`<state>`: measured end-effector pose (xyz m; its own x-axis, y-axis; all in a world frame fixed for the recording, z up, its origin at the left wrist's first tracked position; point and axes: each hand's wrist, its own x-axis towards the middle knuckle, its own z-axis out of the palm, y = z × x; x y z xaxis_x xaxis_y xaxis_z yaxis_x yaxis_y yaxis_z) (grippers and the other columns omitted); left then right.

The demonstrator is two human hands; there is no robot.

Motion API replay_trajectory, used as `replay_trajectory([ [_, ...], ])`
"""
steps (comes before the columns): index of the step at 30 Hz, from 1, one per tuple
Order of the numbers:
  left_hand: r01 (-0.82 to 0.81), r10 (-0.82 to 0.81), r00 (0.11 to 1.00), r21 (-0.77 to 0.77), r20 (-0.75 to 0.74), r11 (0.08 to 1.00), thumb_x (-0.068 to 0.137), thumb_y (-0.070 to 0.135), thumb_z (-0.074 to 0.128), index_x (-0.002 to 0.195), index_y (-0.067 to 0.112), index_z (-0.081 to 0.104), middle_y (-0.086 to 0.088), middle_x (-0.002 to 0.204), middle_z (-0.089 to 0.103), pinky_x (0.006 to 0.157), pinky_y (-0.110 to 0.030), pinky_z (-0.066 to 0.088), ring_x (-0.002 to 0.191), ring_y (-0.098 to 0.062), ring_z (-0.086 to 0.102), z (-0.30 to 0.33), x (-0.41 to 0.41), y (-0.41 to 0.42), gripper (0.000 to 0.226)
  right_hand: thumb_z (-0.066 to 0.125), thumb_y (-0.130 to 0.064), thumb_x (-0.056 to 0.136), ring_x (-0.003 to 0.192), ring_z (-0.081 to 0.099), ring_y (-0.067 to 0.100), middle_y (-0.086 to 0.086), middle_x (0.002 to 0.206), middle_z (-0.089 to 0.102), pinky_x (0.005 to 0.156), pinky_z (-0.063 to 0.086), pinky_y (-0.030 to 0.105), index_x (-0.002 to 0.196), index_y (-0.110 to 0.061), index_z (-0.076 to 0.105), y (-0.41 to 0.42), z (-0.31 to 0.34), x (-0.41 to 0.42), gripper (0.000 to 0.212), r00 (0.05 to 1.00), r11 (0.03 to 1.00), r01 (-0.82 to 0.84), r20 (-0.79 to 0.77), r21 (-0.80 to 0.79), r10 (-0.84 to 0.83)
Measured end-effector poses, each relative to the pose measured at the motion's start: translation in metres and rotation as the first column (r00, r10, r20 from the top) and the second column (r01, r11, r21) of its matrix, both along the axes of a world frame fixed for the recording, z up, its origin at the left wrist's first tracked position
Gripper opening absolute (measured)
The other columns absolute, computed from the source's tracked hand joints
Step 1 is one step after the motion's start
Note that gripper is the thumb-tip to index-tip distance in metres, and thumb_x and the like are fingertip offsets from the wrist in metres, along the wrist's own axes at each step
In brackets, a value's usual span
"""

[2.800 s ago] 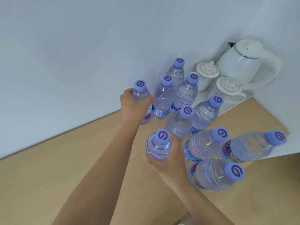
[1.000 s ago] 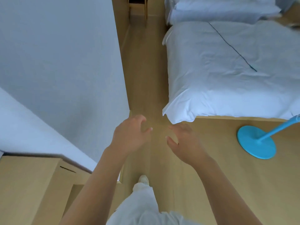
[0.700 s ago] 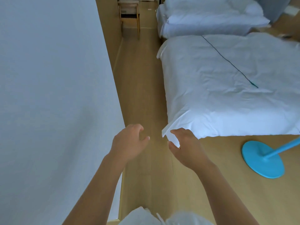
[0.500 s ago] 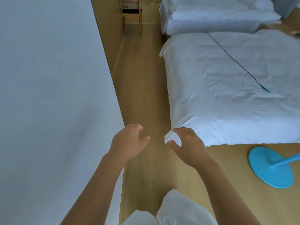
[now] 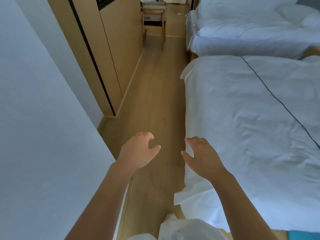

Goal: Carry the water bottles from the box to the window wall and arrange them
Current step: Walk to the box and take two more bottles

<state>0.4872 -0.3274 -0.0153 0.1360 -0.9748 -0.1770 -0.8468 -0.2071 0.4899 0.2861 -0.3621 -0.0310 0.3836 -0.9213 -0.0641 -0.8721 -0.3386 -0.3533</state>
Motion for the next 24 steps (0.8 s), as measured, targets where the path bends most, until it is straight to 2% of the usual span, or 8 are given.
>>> replay_trajectory([
  [6, -0.052, 0.052, 0.999, 0.040, -0.007, 0.998, 0.091, 0.046, 0.051, 0.130, 0.021, 0.049, 0.005, 0.127, 0.053, 0.088, -0.029, 0.046, 0.107, -0.012, 0.055, -0.006, 0.016, -0.094, 0.046, 0.046, -0.039, 0.095, 0.128, 0.039, 0.015, -0.003, 0.139, 0.046, 0.104, 0.033, 0.028, 0.139, -0.020, 0.041, -0.108, -0.005, 0.016, 0.048, 0.998, 0.998, -0.057, -0.002, 0.036, 0.057],
  [11, -0.058, 0.059, 0.998, 0.052, -0.013, 0.997, 0.091, 0.045, 0.052, 0.130, 0.021, 0.049, 0.005, 0.127, 0.053, 0.092, -0.037, 0.047, 0.110, -0.013, 0.054, -0.013, 0.040, -0.184, 0.046, 0.047, -0.039, 0.094, 0.126, 0.041, 0.016, -0.002, 0.137, 0.048, 0.102, 0.035, 0.028, 0.138, -0.019, 0.042, -0.198, -0.014, 0.044, 0.048, 0.998, 0.996, -0.069, -0.010, 0.048, 0.070],
  [16, -0.048, 0.050, 0.999, 0.077, -0.017, 0.996, 0.092, 0.044, 0.052, 0.130, 0.019, 0.049, 0.004, 0.128, 0.051, 0.092, -0.038, 0.047, 0.110, -0.014, 0.054, -0.018, 0.085, -0.292, 0.046, 0.048, -0.038, 0.094, 0.124, 0.042, 0.017, -0.001, 0.136, 0.048, 0.101, 0.036, 0.028, 0.138, -0.018, 0.042, -0.299, -0.017, 0.085, 0.048, 0.998, 0.996, -0.054, -0.026, 0.077, 0.056],
  [21, -0.029, 0.028, 1.000, 0.096, 0.009, 0.995, 0.092, 0.046, 0.051, 0.131, 0.021, 0.048, 0.005, 0.130, 0.050, 0.092, -0.036, 0.047, 0.109, -0.014, 0.053, -0.008, 0.136, -0.405, 0.047, 0.047, -0.035, 0.094, 0.115, 0.045, 0.019, 0.002, 0.125, 0.053, 0.096, 0.041, 0.030, 0.126, -0.011, 0.050, -0.405, -0.006, 0.132, 0.040, 0.996, 0.994, -0.048, -0.076, 0.094, 0.055],
  [24, 0.002, -0.003, 1.000, 0.091, 0.013, 0.996, 0.092, 0.046, 0.050, 0.131, 0.021, 0.047, 0.004, 0.129, 0.050, 0.091, -0.036, 0.047, 0.108, -0.014, 0.054, -0.004, 0.156, -0.466, 0.047, 0.047, -0.036, 0.094, 0.117, 0.044, 0.019, 0.002, 0.126, 0.052, 0.097, 0.041, 0.031, 0.128, -0.011, 0.048, -0.462, 0.000, 0.152, 0.042, 0.997, 0.996, -0.021, -0.074, 0.083, 0.027],
])
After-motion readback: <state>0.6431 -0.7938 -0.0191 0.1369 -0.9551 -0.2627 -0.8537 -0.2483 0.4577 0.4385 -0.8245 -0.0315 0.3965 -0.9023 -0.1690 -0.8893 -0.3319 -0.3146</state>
